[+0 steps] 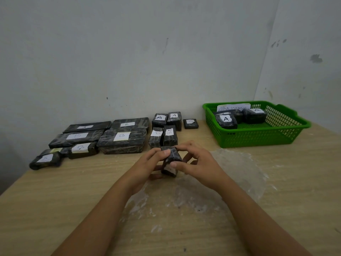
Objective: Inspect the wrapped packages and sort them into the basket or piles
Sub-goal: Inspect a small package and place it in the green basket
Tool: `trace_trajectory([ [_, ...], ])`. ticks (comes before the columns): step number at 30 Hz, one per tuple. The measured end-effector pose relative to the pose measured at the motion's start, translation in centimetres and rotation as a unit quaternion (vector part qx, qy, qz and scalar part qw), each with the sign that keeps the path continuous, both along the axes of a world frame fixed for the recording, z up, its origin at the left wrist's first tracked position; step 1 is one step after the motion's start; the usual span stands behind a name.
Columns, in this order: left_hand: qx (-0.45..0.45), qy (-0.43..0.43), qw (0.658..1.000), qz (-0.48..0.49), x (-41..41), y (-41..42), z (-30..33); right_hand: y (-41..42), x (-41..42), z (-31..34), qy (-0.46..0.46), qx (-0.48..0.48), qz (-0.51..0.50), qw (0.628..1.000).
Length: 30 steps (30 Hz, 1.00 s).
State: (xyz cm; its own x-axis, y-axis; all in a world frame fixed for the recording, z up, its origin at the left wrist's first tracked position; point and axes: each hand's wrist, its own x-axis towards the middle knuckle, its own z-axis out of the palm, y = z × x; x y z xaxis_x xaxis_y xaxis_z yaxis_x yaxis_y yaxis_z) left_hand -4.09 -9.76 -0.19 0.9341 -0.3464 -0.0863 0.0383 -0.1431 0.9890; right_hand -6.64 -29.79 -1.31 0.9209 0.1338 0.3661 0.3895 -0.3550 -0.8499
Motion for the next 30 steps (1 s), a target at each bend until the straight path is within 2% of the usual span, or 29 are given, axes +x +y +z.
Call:
trace_trajectory([
  [8,-0.030,-0.014,0.999,-0.009,-0.2,-0.2,0.2,-0.2,0.7,-0.5,-0.007,0.009,-0.004,1.000],
  [11,-0.042,-0.062,0.997,0.021,-0.4,-0.7,0.2,0.4,0.9,-0.8,-0.012,0.030,-0.046,0.998],
  [16,-0.048,-0.125,0.989,0.056,-1.0,-1.5,0.2,1.9,0.3,-0.8,0.051,0.076,-0.062,0.994],
  [22,-0.049,-0.102,0.993,0.030,-1.6,-2.3,-0.1,2.2,0.1,-0.8,0.137,0.142,-0.033,0.980],
  [26,-0.077,-0.113,0.990,0.039,-1.2,-2.1,-0.3,2.4,0.3,-1.0,0.101,0.138,-0.028,0.985],
  [30,-0.055,-0.107,0.992,0.026,-0.6,-1.5,-0.5,2.6,0.2,-0.8,0.090,0.150,-0.023,0.984],
])
